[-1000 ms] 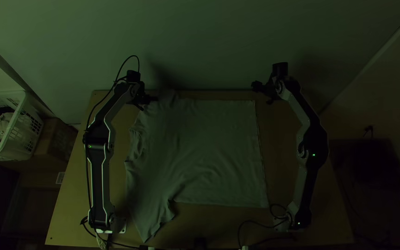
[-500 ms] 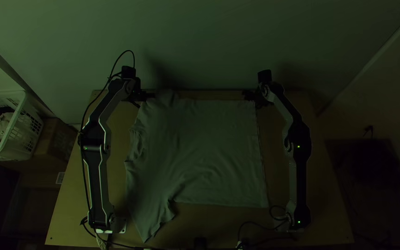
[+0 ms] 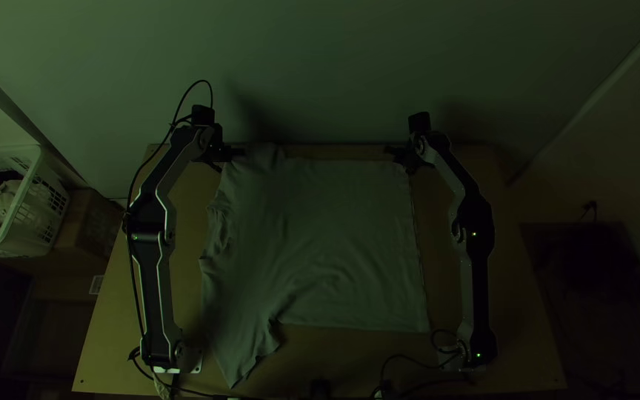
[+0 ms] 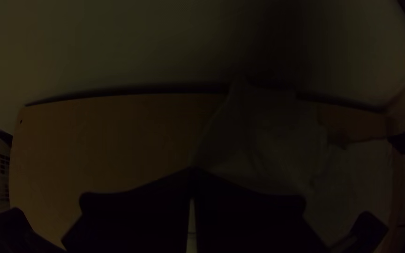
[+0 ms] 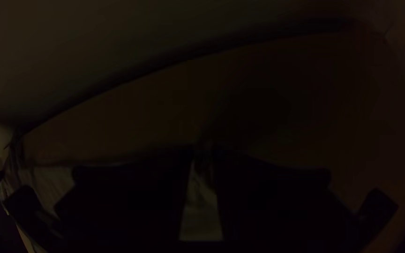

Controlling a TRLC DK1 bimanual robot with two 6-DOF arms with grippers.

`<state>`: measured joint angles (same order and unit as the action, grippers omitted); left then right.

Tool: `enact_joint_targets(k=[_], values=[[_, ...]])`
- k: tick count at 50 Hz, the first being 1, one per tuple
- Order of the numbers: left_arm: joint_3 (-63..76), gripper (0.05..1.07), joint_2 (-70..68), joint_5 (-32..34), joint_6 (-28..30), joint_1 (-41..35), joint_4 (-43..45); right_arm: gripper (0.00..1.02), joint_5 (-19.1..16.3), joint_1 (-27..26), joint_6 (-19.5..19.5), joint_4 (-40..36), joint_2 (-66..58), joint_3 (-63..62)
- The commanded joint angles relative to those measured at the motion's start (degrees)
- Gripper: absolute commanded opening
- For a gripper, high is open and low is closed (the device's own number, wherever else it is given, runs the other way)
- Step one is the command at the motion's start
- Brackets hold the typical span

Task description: Fold the t-shirt

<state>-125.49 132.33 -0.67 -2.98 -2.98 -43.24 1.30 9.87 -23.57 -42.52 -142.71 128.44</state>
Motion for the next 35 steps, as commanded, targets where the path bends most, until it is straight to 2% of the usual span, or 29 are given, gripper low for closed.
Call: enact_joint_targets(k=[1,5,9,12,25,35], values=[[0.51,0.08,-2.87,-0.12,-0.88,0.87,-0.7,0.02,0.37,0.68,0.19,-2.21,-2.74,1.11],[0.42,0.08,-3.13,-0.12,-0.97,1.05,-0.61,0.02,1.6,0.77,0.28,-2.83,-1.87,1.11],[0.34,0.08,-3.4,-0.04,-1.15,1.23,-0.17,0.02,5.12,0.68,1.34,-2.83,-0.9,1.72],[0.25,0.08,-3.57,-0.04,-1.59,1.31,0.62,0.02,5.73,0.15,1.69,-2.57,-0.46,2.34],[-1.51,0.08,-3.13,-0.04,-5.19,2.46,6.42,0.02,6.08,-2.13,2.57,0.6,-0.02,3.66],[-2.65,0.08,-2.34,-0.04,-5.19,2.98,7.3,0.02,6.08,-2.66,3.62,3.59,0.95,3.92]])
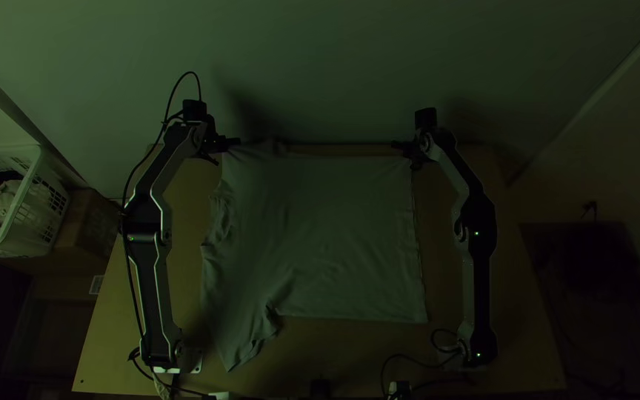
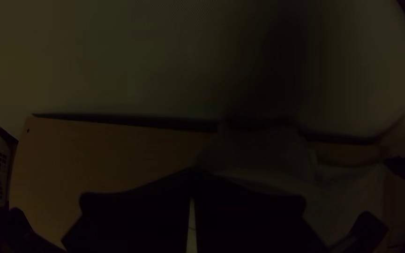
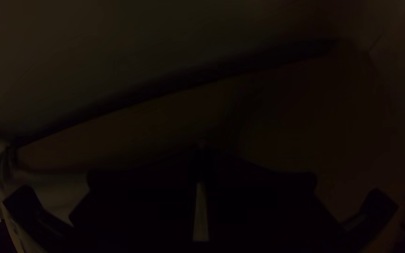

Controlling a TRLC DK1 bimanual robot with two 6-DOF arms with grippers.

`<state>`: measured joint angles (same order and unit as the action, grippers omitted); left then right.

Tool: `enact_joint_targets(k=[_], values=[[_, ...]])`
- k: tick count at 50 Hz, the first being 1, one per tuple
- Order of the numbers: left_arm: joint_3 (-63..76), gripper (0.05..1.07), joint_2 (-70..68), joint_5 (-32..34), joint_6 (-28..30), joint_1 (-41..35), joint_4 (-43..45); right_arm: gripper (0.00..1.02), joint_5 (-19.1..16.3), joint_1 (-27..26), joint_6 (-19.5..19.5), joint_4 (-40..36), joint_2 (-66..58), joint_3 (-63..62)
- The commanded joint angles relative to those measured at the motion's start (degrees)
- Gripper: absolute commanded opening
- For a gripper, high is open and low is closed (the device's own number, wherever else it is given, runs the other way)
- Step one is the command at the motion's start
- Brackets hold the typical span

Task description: Fold the t-shirt

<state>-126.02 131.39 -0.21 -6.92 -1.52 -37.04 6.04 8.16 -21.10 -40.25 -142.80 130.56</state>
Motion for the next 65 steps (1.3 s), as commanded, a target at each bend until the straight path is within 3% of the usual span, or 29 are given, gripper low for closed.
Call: enact_joint_targets(k=[1,16,37,65], values=[[-2.13,0.08,-1.4,-0.5,-1.26,1.61,1.09,0.02,1.34,-0.96,1.24,1.4,1.3,1.8],[4.02,0.08,-6.24,0.47,0.06,2.22,-0.14,0.02,1.25,-0.52,4.84,-0.44,5.08,-0.75],[18.97,0.08,-15.99,1.61,1.03,2.57,4.96,0.02,1.34,-0.43,6.16,-7.39,9.47,-3.65],[39.97,0.08,-30.23,2.67,1.03,3.28,11.11,0.02,1.34,0.63,6.07,-4.84,24.06,-25.45]])
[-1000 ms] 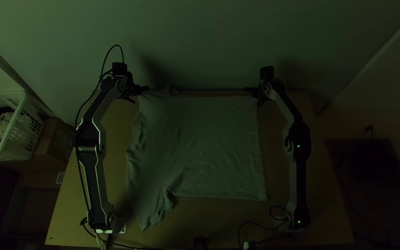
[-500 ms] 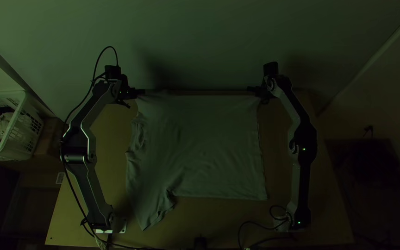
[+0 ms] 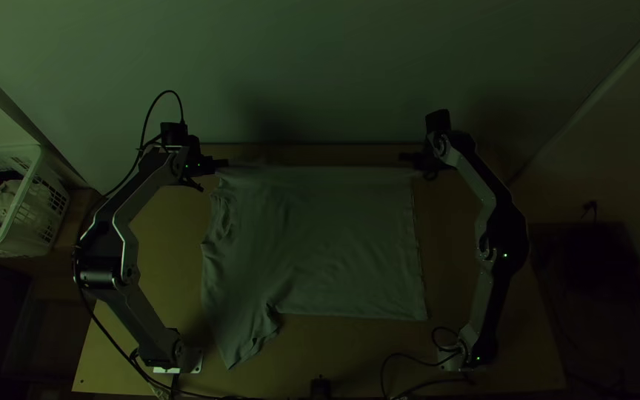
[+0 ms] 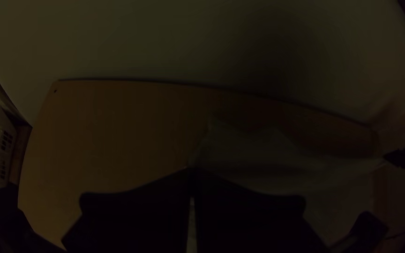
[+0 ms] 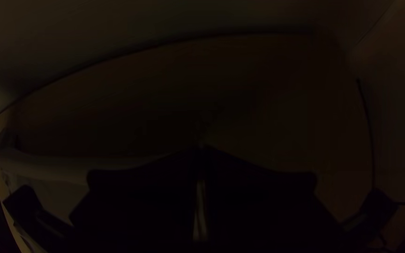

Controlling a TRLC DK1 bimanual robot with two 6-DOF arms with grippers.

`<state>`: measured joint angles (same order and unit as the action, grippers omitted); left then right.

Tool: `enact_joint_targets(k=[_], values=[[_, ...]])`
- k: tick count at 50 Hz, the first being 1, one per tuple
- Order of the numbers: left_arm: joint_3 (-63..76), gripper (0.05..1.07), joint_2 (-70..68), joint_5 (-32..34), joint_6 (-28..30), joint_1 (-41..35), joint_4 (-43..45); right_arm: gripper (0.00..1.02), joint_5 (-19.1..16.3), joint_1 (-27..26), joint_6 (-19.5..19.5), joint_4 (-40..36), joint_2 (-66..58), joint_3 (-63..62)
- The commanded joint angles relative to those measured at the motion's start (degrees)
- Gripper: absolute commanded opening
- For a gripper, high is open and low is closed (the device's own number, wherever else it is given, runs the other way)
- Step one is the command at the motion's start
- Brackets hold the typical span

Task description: Fold the t-shirt

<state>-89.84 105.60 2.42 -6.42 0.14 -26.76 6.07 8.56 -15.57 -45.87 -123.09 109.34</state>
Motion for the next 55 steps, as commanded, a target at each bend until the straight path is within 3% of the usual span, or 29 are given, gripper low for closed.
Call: enact_joint_targets(k=[1,33,47,49,51,53,55], values=[[4.59,0.08,-5.05,0.05,0.44,1.62,1.01,0.02,1.23,0.32,0.54,1.04,5.05,-5.19],[29.02,0.08,-21.14,0.13,0.44,1.79,5.49,0.02,2.2,3.57,-0.42,10.18,21.49,-33.05],[35.0,0.08,-20.44,-0.04,0.44,1.7,6.64,0.03,2.28,3.84,-1.74,13.0,24.65,-41.58],[35.79,0.13,-20.35,-0.04,0.44,1.7,6.64,0.03,2.28,3.75,-2.36,12.82,25.09,-42.37],[36.32,0.31,-20.35,-0.04,0.09,1.7,6.72,0.1,2.28,3.75,-2.88,12.91,25.97,-43.07],[36.58,0.5,-20.44,-0.04,-0.35,1.79,6.46,0.25,2.28,3.75,-3.41,12.91,27.11,-43.77],[36.76,0.68,-20.44,0.05,-0.44,1.79,6.2,0.48,2.28,3.66,-3.59,12.91,28.17,-44.56]])
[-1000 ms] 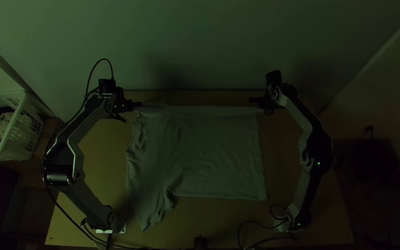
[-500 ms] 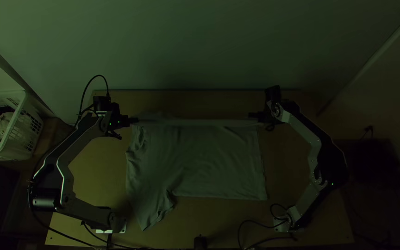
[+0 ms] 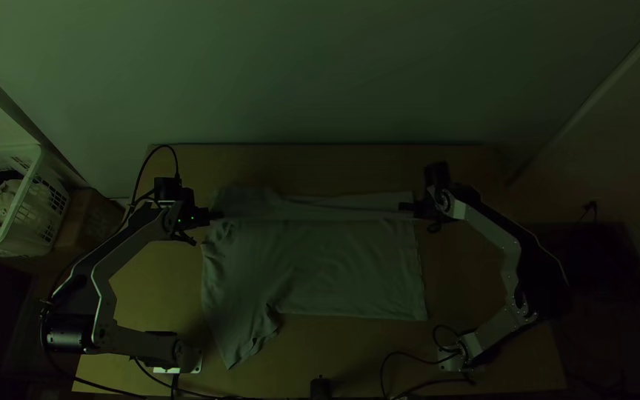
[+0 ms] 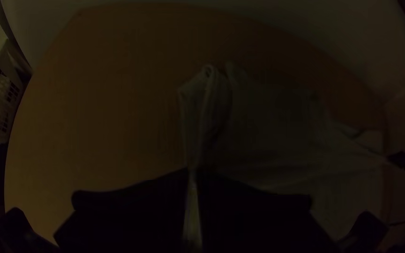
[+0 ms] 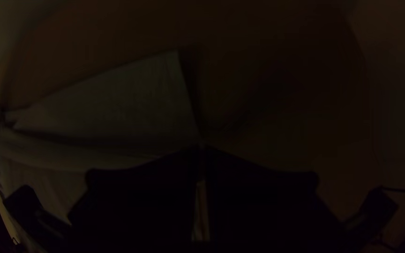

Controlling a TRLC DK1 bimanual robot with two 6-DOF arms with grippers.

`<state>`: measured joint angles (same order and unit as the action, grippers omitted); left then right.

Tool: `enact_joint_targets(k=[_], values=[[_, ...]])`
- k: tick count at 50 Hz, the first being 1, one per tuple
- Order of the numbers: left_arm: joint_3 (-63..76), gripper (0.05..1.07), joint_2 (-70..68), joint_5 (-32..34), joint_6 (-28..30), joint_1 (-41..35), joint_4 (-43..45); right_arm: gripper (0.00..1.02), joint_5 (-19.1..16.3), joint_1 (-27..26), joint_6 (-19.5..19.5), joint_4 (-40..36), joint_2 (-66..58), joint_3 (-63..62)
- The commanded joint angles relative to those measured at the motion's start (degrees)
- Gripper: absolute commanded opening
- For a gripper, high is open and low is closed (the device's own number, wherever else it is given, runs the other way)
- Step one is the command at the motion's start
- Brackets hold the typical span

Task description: Fold the t-shirt

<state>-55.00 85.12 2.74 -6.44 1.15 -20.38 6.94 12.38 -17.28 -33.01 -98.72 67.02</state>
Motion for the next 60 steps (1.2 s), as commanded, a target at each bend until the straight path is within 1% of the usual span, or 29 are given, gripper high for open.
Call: enact_joint_targets(k=[1,2,3,4,5,8,11,16,20,27,36,42,47,51,54,58,60], values=[[1.83,0.8,0.04,-0.28,-0.42,0.87,-0.62,0.6,1.41,-0.17,-1.88,0.06,4.41,-2.6],[1.57,0.92,0.13,-0.28,-0.42,0.87,-1.42,0.72,1.41,-0.17,-1.88,0.06,5.2,-2.95],[1.3,1.0,0.13,-0.28,-0.33,0.87,-2.56,0.82,1.41,-0.17,-1.88,0.06,5.82,-3.22],[0.95,1.02,0.13,-0.28,-0.15,0.87,-3.61,0.88,1.41,-0.17,-1.88,-0.03,6.61,-3.57],[0.77,1.02,-0.04,-0.28,-0.07,0.87,-4.05,0.9,1.41,-0.17,-1.88,-0.03,7.4,-3.83],[0.77,1.02,-1.19,-0.37,0.11,0.87,-4.32,0.9,1.41,-0.08,-1.88,0.06,10.12,-4.71],[0.95,1.02,-2.77,-0.28,1.16,0.87,-5.02,0.98,1.32,0.01,-1.71,-0.12,12.41,-5.41],[0.34,1.02,-4.35,-0.11,2.04,0.87,-8.45,0.99,1.15,0.45,-0.65,-1.0,16.63,-6.73],[-0.1,1.02,-6.02,2.18,3.18,0.87,-11.43,0.99,1.06,1.07,0.32,-2.67,19.62,-7.43],[-0.1,1.02,-10.68,2.27,3.36,0.87,-15.74,0.99,0.88,0.98,0.23,-6.8,25.06,-7.96],[-1.77,1.02,-16.48,2.18,3.27,0.0,-28.22,0.98,0.88,-0.08,0.14,-10.49,30.07,-9.54],[0.77,1.02,-20.17,1.04,2.57,-0.53,-32.62,0.98,0.88,-1.13,-0.39,-12.42,30.6,-11.21],[2.97,1.02,-23.42,0.16,2.48,-4.22,-36.31,0.98,0.88,-0.87,-1.18,-14.89,30.95,-11.39],[5.7,1.02,-26.15,0.16,0.02,-6.68,-38.94,0.98,0.88,0.01,-1.71,-17.43,30.69,-10.86],[7.63,1.02,-27.38,0.25,-4.2,-8.97,-41.67,0.98,0.79,0.63,-2.41,-19.02,30.34,-10.33],[10.09,1.02,-28.87,0.16,-5.87,-12.22,-43.08,0.98,0.79,1.77,-2.5,-19.46,30.34,-10.25],[11.5,1.02,-29.84,0.25,-7.89,-13.19,-43.69,0.98,0.88,2.21,-2.5,-19.37,30.25,-10.16]])
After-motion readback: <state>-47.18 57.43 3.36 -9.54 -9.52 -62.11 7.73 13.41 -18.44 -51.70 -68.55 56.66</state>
